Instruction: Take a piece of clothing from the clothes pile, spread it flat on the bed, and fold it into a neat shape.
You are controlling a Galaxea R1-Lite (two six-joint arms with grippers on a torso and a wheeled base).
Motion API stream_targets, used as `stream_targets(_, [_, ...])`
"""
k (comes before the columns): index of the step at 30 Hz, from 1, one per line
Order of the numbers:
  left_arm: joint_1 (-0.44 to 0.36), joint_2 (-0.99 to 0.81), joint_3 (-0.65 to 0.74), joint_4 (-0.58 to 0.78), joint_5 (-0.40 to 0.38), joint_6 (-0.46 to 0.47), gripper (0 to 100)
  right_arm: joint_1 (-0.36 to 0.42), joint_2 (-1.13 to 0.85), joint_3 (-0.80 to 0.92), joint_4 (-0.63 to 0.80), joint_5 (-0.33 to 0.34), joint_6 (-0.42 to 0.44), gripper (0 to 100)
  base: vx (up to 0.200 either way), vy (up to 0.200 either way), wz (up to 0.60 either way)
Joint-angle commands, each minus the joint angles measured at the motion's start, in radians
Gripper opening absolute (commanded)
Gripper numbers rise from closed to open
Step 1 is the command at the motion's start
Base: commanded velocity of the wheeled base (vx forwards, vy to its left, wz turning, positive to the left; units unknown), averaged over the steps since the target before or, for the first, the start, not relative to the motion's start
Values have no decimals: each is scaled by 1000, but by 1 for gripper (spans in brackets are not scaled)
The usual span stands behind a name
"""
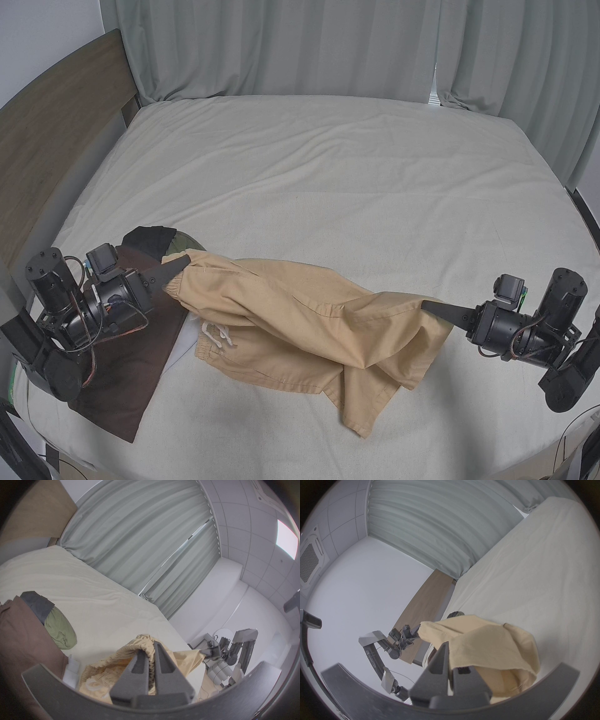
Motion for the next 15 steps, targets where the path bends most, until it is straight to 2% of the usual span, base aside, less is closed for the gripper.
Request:
stream_targets(1, [31,-15,39,-1,-21,36,0,-12,-26,-11,-1,-20,-2,0,0,0,0])
stream_targets(9, [55,-12,30,-1,-21,85,0,-49,-59,-42,1,-26,-2,0,0,0,0])
stream_targets(15, [64,-9,19,-1,-21,85,0,-76,-56,-43,-1,-25,-27,0,0,0,0])
